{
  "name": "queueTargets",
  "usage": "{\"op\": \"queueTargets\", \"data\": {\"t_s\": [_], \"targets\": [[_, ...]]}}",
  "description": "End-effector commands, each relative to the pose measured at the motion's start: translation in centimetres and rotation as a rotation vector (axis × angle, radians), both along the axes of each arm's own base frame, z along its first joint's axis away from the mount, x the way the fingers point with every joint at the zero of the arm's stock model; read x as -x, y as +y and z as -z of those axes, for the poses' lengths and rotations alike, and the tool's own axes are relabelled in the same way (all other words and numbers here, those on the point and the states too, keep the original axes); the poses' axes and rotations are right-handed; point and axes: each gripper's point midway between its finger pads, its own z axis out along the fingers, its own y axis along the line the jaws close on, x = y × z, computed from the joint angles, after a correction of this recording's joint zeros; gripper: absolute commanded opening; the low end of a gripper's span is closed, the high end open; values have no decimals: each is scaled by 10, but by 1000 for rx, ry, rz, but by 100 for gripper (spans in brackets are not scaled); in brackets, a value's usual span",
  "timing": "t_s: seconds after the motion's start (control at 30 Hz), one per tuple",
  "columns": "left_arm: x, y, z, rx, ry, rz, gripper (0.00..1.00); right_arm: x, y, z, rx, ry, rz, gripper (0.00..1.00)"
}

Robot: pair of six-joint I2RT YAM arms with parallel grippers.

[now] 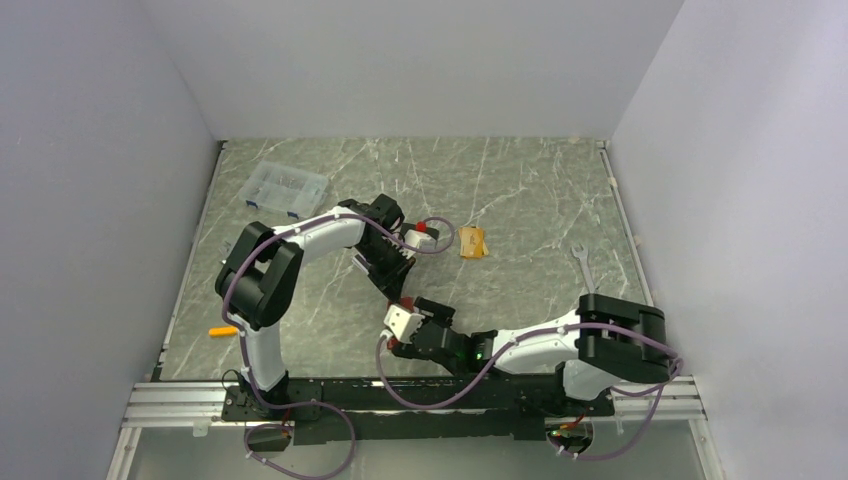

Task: Put the credit cards into the card holder
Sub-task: Open the card holder at the center of the board.

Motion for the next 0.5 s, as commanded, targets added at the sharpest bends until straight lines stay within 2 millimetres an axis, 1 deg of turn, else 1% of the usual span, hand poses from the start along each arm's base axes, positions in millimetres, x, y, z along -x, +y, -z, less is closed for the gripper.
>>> {"op": "queueTargets", "data": {"t_s": [0.0,0.1,0.17,0.33,0.47], "targets": [[3,-4,-12,36,14,4,0,-3,15,-11,-25,-34,-17,78],[2,-5,-12,36,15,4,0,-7,14,-5,12,-55,0,77],[2,-5,-11,37,18,5,0,-15,8,-2,34,-96,49,76],[7,-3,-7,27,35,15,0,-29,3,-3,75,-222,107,68],[9,0,-3,14,37,26,0,-37,-4,-3,121,-311,145,62]]}}
